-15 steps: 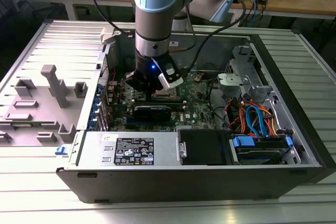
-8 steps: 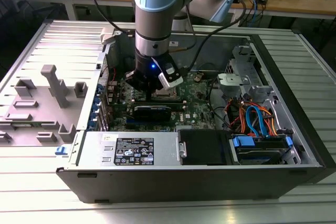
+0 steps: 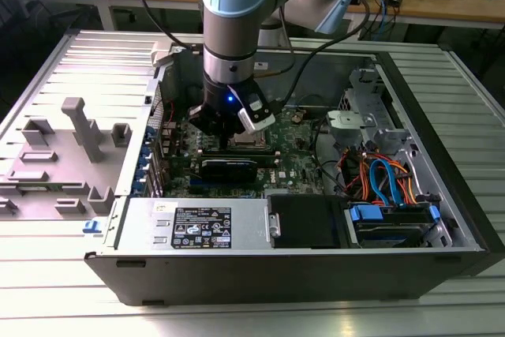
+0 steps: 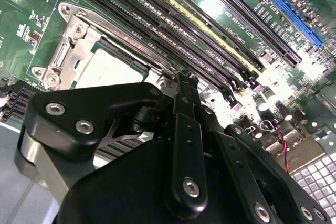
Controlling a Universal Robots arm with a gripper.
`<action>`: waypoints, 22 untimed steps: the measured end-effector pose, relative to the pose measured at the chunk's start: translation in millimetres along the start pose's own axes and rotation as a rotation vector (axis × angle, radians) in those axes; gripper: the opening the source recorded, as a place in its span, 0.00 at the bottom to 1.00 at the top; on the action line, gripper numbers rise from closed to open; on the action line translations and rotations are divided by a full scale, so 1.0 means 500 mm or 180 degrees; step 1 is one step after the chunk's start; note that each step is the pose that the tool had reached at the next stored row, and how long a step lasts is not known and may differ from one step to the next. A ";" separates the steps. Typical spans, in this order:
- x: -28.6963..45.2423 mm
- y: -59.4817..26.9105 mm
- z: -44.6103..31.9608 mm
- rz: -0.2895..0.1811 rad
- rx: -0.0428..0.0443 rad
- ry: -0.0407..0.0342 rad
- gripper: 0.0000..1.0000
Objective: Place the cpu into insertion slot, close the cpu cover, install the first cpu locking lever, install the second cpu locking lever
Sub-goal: 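Install the second cpu locking lever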
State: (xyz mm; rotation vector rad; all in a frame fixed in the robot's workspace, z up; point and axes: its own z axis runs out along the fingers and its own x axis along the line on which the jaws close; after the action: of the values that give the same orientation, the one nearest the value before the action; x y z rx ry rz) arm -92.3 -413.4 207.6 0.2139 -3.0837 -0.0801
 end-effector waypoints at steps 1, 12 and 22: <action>0.000 0.000 0.000 0.0000 -0.0002 0.0000 0.11; -0.001 0.000 0.011 0.0001 0.0023 0.0004 0.11; -0.001 0.001 0.006 0.0002 0.0040 0.0003 0.11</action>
State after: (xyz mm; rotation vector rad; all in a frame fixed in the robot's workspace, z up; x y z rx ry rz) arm -92.2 -413.0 204.6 0.2135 -3.0840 -0.0606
